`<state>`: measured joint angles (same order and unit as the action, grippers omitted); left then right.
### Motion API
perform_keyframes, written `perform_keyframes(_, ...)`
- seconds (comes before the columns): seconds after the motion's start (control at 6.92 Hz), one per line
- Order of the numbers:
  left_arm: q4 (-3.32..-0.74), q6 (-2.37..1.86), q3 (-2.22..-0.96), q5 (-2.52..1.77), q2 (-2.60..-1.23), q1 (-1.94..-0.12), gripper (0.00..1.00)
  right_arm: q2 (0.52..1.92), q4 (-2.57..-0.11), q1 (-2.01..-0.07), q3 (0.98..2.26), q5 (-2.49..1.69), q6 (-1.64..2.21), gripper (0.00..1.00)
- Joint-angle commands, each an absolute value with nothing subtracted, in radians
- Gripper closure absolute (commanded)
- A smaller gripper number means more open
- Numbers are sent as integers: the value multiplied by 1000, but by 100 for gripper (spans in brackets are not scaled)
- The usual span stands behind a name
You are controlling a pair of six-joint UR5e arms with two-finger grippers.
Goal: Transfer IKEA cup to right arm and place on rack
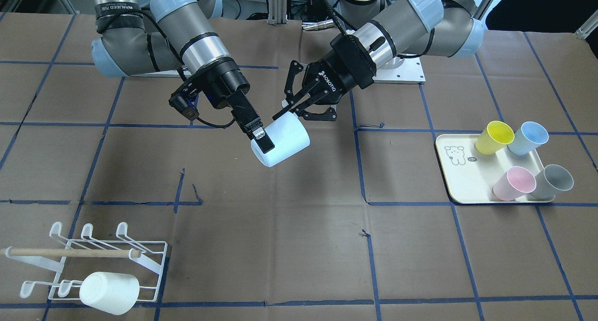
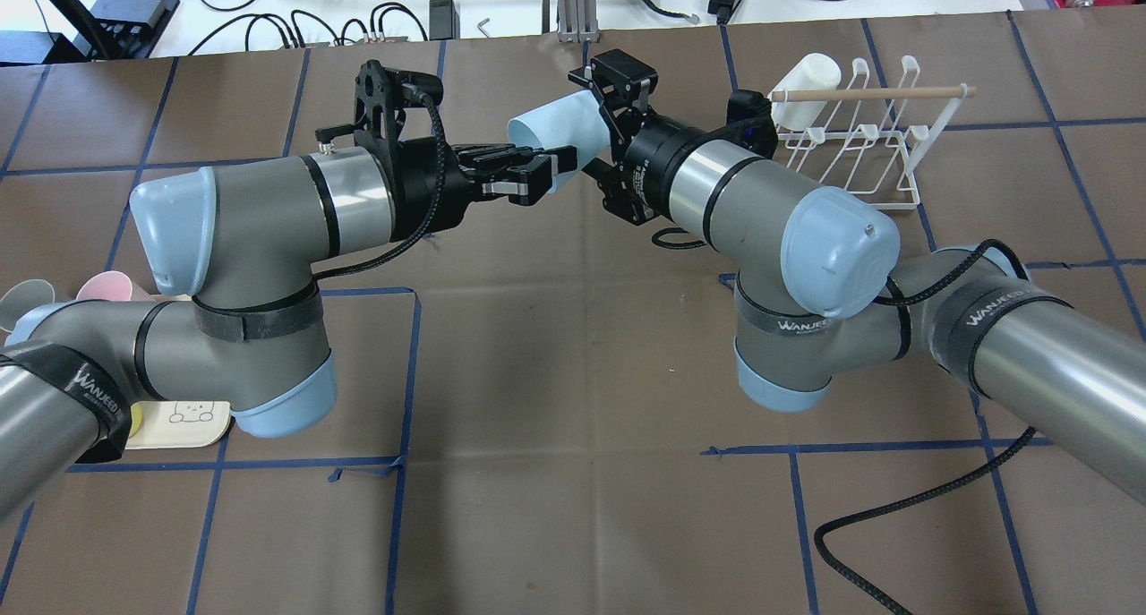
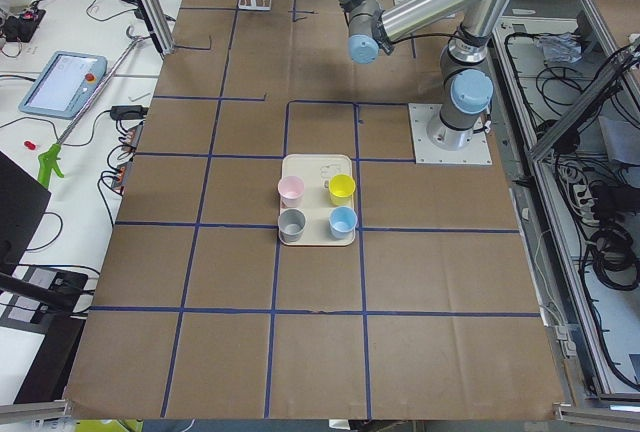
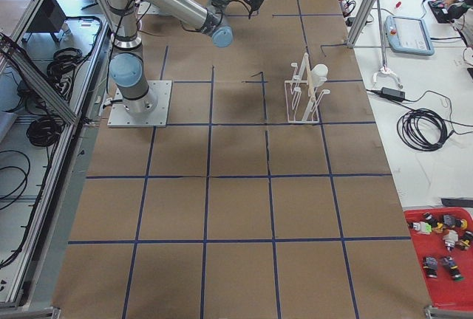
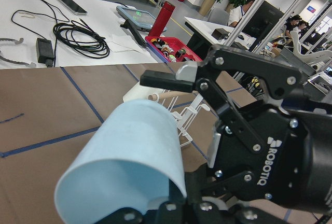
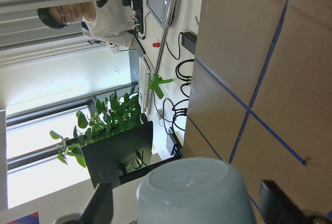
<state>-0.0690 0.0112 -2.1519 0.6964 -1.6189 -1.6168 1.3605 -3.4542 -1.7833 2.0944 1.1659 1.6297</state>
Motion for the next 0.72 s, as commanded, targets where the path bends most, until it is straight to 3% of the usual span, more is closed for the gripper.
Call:
perform_keyframes(0.0,-69,6,-2152,696,-1618,-1617,100,1358,-3455,-1784,2089,1164,1623,12)
perform_keyframes(0.29,-69,5,-2151,696,-1617,-1617,100,1358,-3456,-1789,2091,1161,1617,45)
perform_keyframes(0.58,-69,2,-2151,696,-1614,-1617,96,1355,-3458,-1789,2092,1160,1600,66)
